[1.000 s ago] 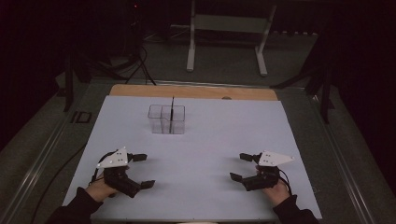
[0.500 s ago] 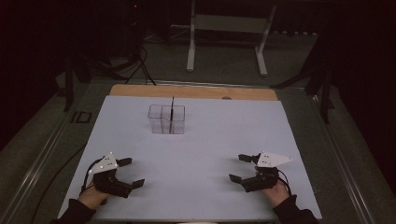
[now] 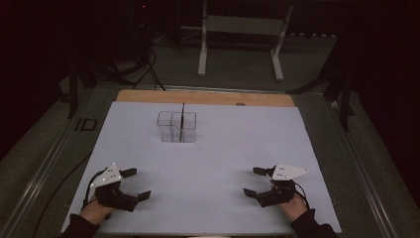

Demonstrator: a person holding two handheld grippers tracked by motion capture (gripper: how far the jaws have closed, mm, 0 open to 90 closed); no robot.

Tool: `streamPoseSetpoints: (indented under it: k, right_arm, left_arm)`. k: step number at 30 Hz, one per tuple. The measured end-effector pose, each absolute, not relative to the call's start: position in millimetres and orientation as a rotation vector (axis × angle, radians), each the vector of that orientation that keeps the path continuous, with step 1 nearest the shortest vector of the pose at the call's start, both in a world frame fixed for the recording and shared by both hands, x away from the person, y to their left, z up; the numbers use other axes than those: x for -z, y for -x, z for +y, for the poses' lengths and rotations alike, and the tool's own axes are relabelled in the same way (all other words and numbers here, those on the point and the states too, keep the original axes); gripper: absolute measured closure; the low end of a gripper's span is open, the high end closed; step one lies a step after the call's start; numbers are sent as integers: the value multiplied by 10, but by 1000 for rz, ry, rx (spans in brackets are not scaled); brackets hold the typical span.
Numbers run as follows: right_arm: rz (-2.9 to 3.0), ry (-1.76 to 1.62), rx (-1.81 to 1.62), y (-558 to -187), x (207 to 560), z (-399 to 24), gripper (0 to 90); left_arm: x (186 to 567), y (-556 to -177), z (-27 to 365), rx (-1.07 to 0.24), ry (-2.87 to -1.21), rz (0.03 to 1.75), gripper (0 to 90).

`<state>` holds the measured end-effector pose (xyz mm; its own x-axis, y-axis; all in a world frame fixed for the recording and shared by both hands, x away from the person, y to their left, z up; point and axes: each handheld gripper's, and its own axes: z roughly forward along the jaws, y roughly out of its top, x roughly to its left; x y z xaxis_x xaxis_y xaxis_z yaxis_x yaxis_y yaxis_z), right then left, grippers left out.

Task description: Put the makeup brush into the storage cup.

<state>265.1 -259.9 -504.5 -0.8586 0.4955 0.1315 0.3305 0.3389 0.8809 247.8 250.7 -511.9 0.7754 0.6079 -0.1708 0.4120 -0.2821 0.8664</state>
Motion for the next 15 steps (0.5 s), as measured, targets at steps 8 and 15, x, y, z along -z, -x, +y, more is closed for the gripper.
streamPoseSetpoints:
  k: [8, 15]
  right_arm:
    - [2451, -779, -1546, -2658, 5095, -2614, 140]
    - [2456, -771, -1549, -2657, 5096, -2607, 140]
  left_arm:
    - [5120, -2476, 2512, -224, -1907, 769, 6]
    - [5119, -2478, 2503, -221, -1907, 765, 6]
